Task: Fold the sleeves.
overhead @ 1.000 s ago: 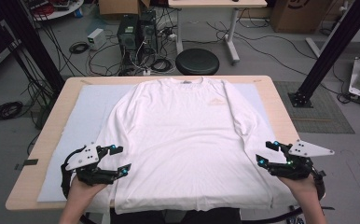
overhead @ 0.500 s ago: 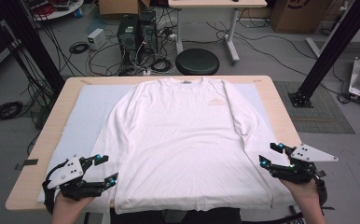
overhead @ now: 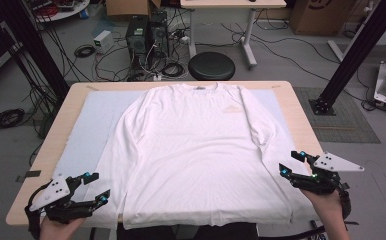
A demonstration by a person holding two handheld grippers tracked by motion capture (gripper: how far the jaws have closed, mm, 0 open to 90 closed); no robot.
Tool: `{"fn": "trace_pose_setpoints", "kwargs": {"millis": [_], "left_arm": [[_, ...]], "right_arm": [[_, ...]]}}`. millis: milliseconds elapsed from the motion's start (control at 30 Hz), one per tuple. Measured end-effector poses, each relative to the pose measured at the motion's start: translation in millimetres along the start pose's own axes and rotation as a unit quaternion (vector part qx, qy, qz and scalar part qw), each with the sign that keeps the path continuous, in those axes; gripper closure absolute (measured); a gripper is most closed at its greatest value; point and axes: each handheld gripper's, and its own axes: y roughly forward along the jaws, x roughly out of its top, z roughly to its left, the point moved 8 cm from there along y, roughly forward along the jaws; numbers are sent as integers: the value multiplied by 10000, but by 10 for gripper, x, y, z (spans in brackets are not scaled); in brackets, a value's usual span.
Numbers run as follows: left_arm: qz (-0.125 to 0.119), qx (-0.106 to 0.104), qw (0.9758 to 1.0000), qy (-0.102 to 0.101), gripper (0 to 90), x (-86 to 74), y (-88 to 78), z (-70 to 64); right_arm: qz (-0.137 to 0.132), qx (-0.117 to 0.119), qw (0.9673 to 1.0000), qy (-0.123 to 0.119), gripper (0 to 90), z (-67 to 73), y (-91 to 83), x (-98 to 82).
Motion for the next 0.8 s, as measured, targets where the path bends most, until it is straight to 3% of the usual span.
{"fn": "trace_pose_setpoints", "kwargs": {"millis": [100, 233, 467, 633, 800], "left_arm": [[71, 139, 9998, -85, 297, -65, -79, 75], [210, 243, 9988, -375, 300, -194, -172, 187], [694, 551, 9935, -715, 411, -381, -205, 305], [968, 628, 9911, -668, 476, -447, -180, 308], [1187, 743, 9878, -678, 476, -492, -159, 316]], "right_arm": [[2, 5, 10000, -3, 341, 2, 2, 1], [-3, -9, 10000, 3, 342, -2, 2, 1], [-15, -16, 10000, 10, 342, -8, 3, 3], [-6, -34, 10000, 35, 342, -16, -1, -2], [-16, -57, 10000, 53, 343, -28, -8, -6]]}}
